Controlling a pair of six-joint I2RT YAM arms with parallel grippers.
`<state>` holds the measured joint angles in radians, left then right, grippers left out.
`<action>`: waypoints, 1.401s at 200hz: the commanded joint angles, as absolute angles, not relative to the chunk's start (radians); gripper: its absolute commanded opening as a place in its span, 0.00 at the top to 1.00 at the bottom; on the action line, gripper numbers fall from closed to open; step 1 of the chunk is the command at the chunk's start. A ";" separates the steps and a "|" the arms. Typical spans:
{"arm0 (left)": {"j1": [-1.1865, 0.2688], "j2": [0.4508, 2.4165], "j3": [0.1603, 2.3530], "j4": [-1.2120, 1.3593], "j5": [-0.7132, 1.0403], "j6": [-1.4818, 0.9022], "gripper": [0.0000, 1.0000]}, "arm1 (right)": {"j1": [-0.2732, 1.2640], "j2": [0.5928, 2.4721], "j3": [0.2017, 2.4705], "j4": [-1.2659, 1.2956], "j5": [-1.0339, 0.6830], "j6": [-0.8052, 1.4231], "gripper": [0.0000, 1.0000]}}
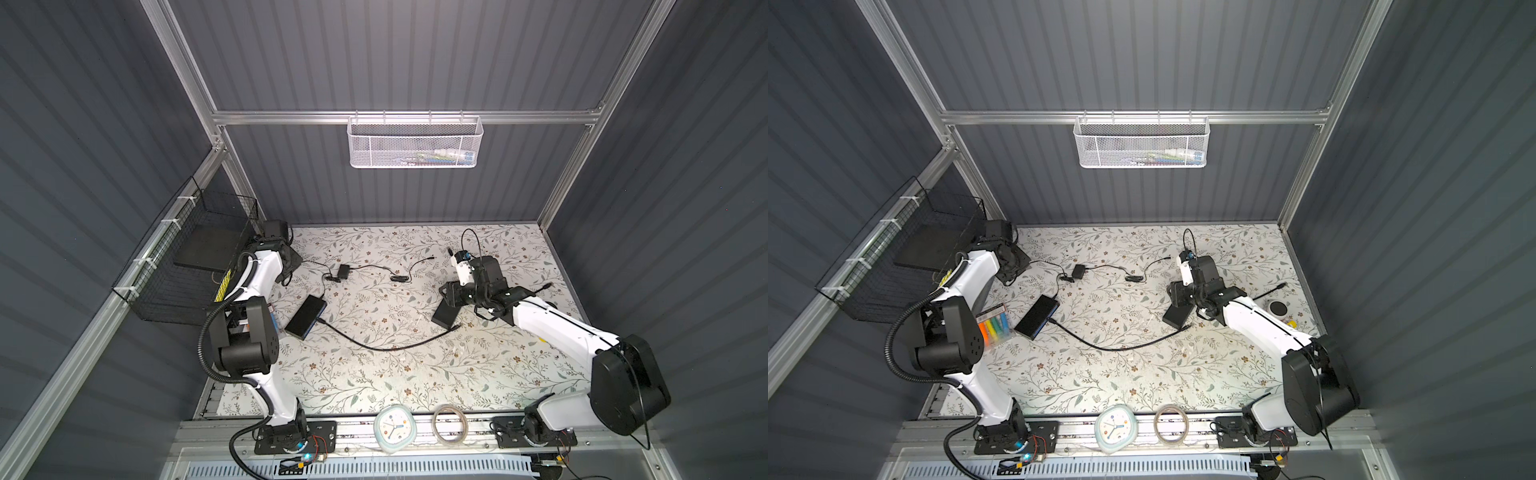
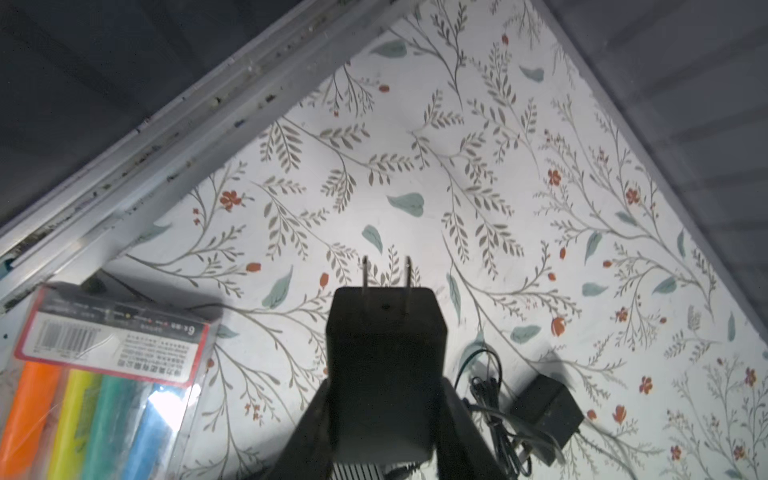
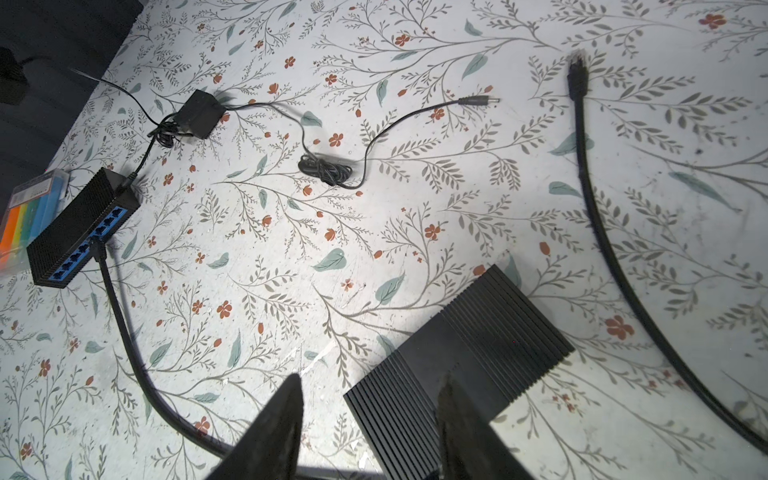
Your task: Insert the plug into the switch port
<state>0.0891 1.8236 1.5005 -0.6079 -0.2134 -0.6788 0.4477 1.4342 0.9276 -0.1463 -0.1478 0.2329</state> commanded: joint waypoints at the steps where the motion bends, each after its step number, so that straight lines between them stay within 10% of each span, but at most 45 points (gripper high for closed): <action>1: 0.095 1.911 1.571 -0.611 -0.253 -0.635 0.64 | 0.461 1.462 0.983 -0.167 -0.148 0.236 0.48; 137: -0.041 2.061 1.504 -0.601 -0.207 -0.561 0.60 | 0.526 1.812 1.274 -0.266 -0.222 0.120 0.45; 280: -0.004 1.939 1.386 -0.563 -0.146 -0.535 0.21 | 0.615 2.424 1.944 -0.484 -0.216 0.054 0.46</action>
<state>-0.0147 2.0060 1.3979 -0.5541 -0.1711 -0.5583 0.6075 2.3905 1.8843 -0.3836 -0.2367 0.0658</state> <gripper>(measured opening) 0.762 0.551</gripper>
